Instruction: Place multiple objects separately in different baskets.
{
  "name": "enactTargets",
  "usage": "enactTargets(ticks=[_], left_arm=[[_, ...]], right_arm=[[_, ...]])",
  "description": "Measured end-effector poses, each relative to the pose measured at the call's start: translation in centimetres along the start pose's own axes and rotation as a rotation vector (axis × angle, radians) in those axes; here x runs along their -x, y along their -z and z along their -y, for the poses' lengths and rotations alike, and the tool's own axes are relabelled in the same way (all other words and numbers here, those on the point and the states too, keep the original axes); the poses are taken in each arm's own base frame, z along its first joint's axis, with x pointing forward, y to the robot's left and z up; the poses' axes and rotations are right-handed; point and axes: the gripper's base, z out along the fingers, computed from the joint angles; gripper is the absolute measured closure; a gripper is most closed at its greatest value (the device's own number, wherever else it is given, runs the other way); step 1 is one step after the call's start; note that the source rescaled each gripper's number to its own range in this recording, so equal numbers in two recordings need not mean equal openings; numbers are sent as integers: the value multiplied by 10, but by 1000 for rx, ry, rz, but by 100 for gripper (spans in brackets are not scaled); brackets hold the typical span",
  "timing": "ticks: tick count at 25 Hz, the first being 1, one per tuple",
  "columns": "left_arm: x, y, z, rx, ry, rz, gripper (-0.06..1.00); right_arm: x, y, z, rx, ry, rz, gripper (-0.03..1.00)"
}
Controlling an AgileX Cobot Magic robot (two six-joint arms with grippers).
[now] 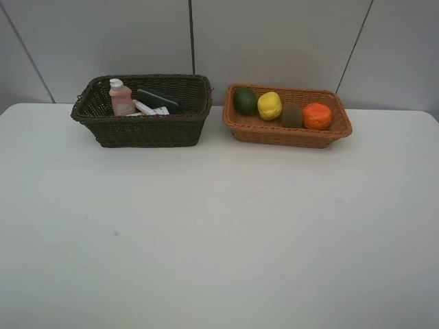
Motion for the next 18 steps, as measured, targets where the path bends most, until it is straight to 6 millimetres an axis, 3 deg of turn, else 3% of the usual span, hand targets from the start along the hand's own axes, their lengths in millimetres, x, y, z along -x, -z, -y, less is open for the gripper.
enactTargets(ticks=[18], left_arm=[[0, 0, 0, 0, 0, 0, -6]], right_arm=[[0, 0, 0, 0, 0, 0, 1]])
